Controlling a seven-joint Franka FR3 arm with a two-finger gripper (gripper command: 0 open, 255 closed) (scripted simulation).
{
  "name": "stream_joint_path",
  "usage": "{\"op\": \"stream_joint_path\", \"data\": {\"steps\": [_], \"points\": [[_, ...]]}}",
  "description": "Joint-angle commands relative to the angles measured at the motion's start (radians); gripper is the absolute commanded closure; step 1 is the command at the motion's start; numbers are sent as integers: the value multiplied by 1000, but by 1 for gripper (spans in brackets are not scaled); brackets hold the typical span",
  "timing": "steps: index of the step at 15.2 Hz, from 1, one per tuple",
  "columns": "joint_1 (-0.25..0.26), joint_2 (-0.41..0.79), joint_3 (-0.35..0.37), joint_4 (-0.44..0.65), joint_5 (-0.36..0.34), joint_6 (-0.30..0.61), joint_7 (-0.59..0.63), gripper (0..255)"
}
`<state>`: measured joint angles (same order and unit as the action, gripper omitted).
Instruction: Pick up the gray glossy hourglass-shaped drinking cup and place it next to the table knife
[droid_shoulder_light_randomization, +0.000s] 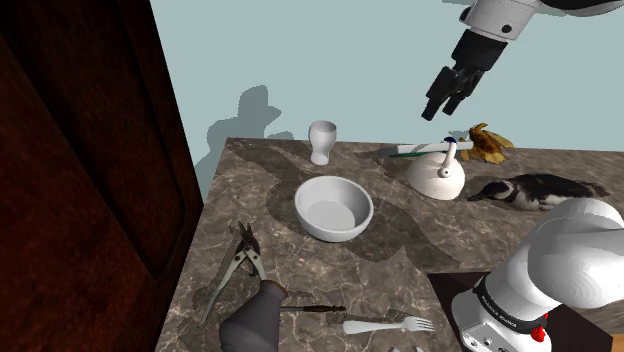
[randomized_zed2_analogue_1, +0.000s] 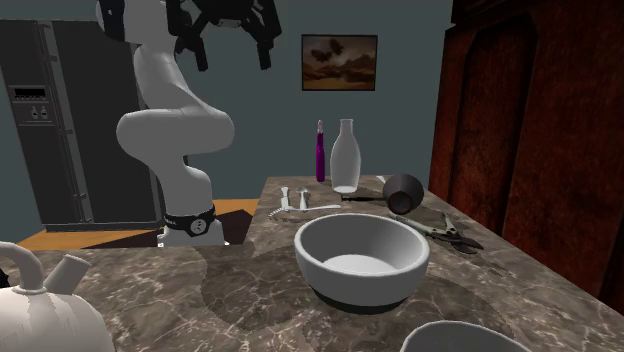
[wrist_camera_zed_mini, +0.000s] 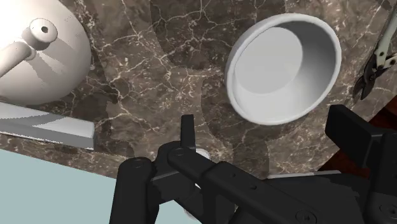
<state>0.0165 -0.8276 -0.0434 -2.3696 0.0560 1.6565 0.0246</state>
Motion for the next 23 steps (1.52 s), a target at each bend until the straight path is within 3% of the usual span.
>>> {"op": "stream_joint_path", "data": {"steps": [1,12,23], "points": [[0,0,0,0,0,0,0,0],[12,388,4,97,36,295,15,0],[21,810,1,357,79,459,20,0]]}}
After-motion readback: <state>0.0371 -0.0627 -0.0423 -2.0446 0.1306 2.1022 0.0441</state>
